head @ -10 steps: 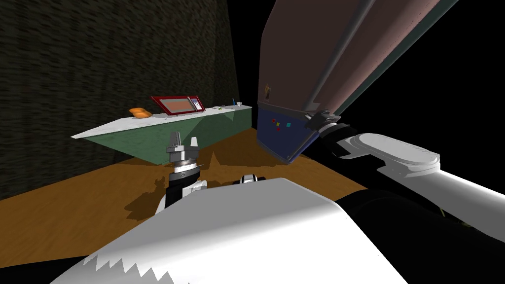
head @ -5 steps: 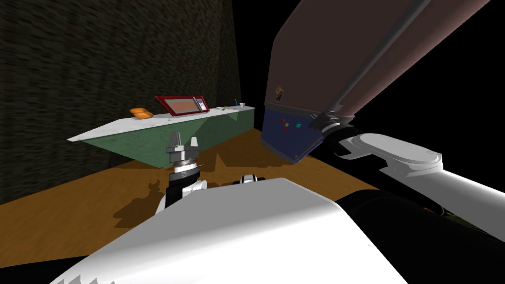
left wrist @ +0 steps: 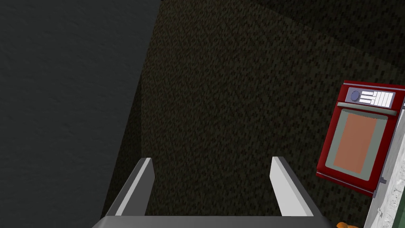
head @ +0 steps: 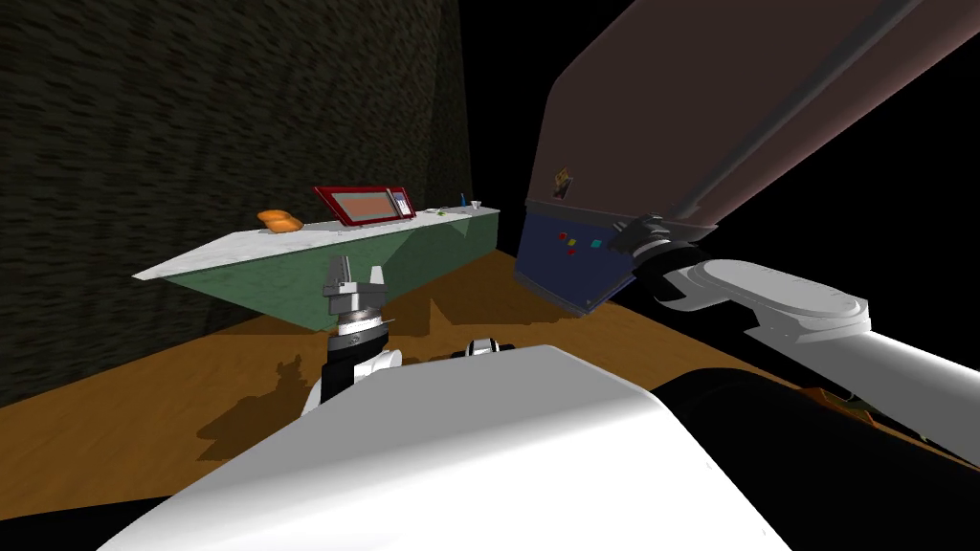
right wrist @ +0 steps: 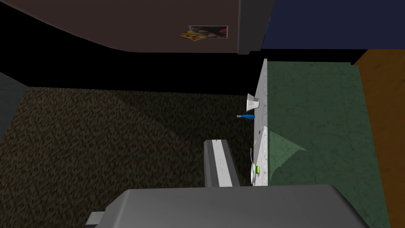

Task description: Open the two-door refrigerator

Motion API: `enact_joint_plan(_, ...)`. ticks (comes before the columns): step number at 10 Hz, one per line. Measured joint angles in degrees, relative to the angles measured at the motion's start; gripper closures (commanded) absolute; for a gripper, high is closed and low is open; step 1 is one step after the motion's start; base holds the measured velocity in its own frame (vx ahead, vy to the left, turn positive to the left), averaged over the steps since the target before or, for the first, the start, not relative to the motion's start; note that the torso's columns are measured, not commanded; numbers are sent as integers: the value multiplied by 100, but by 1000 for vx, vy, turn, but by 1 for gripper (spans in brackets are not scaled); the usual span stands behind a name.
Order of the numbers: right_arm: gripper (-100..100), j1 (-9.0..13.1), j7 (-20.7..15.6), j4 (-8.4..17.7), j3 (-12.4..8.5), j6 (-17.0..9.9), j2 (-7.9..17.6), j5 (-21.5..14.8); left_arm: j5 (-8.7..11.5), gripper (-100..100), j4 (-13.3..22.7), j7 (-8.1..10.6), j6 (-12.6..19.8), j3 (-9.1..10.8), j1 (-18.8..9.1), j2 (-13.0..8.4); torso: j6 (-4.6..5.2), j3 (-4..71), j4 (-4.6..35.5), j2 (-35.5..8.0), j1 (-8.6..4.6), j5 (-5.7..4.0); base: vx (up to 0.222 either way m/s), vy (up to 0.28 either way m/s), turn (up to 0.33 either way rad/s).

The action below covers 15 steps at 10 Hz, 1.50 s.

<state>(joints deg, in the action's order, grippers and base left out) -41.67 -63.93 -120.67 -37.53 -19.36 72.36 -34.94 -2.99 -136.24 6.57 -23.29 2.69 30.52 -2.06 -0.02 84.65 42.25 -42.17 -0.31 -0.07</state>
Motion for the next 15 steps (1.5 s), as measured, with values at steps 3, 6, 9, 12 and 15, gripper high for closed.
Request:
enact_joint_plan(3,-100,23,2,46,-9,-6,5,-9,0,0,1,0,0,3,-1,-3,2,-23,11,-35,-70,-22,-6,-88,24)
enact_joint_plan(6,-100,-2,-5,-176,-84,29,6,-11,1,0,2,0,1,5,-1,-5,2,-8,4,-11,19,3,-42,-303,45)
enact_joint_plan(9,-100,40,6,-370,-108,100,-2,-46,0,0,1,0,1,4,-1,-4,0,0,0,1,59,17,-12,-238,43)
enact_joint_plan(12,-100,159,21,-443,-52,159,8,-105,0,0,1,0,1,4,-1,-4,3,-16,8,-23,29,5,-55,-217,34)
enact_joint_plan(15,-100,210,29,-587,-68,232,-10,-146,0,0,2,0,1,4,-1,-4,2,-1,1,1,13,1,-45,-258,38)
